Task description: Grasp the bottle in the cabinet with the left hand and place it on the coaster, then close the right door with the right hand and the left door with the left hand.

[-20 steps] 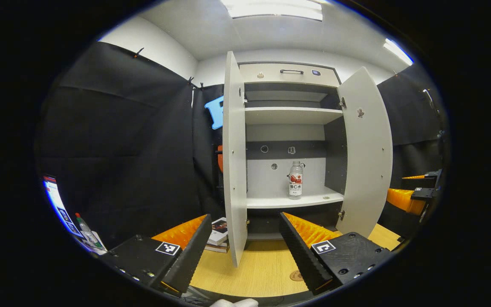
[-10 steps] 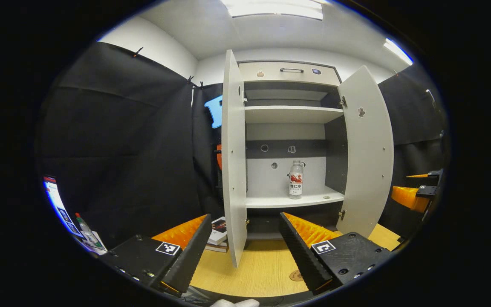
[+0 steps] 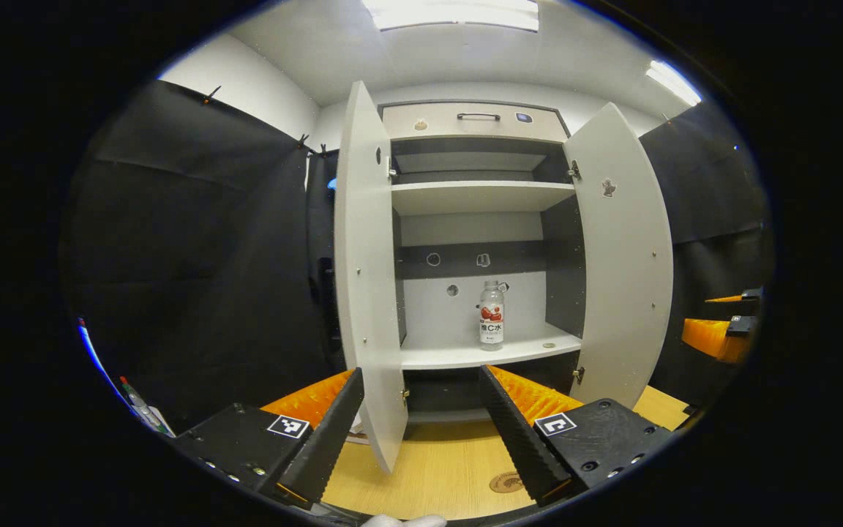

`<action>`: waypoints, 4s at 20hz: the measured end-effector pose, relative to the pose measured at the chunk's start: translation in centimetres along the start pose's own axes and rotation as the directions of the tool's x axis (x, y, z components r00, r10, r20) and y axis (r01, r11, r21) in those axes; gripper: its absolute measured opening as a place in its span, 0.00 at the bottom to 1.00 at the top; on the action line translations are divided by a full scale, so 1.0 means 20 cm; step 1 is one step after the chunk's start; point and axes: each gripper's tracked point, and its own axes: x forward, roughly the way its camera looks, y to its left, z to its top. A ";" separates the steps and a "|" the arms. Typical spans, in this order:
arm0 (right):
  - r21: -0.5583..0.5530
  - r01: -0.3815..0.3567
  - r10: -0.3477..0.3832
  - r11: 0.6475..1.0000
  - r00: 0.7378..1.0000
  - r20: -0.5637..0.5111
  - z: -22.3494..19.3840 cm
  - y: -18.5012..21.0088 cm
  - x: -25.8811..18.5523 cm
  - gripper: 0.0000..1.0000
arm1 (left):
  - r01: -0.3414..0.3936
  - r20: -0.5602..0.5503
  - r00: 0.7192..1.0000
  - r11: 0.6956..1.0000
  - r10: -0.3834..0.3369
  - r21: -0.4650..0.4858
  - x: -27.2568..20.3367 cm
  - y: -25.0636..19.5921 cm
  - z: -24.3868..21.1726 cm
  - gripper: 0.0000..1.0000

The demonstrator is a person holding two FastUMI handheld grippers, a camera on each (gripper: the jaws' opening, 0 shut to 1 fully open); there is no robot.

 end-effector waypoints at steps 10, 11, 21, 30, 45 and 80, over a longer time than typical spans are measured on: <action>-0.003 0.072 -0.072 0.997 0.997 -0.006 0.06 -0.20 0.06 0.84 | 0.105 0.123 0.987 0.994 -0.103 -0.013 0.75 -0.37 0.27 0.95; 0.001 0.080 -0.080 0.997 0.997 -0.007 0.06 -0.22 0.07 0.83 | 0.113 0.132 0.985 0.993 -0.111 -0.013 0.84 -0.41 0.30 0.95; 0.024 0.135 -0.133 0.991 0.989 -0.063 0.04 -0.34 0.13 0.84 | 0.118 0.140 0.983 0.993 -0.115 -0.016 1.73 -0.70 0.30 0.95; 0.011 0.206 -0.204 0.978 0.973 -0.111 -0.04 -0.48 0.13 0.83 | 0.069 0.013 0.998 0.998 -0.069 0.012 2.21 -0.73 -0.06 0.96; 0.033 0.199 -0.195 0.979 0.975 -0.103 -0.06 -0.47 0.16 0.83 | 0.174 0.139 0.976 0.985 -0.171 -0.016 1.56 -0.69 0.20 0.77; -0.137 0.126 -0.163 0.983 0.936 -0.313 -0.42 -0.32 0.03 0.84 | 0.332 -0.054 0.940 0.940 -0.336 -0.073 0.52 -0.88 -1.71 0.77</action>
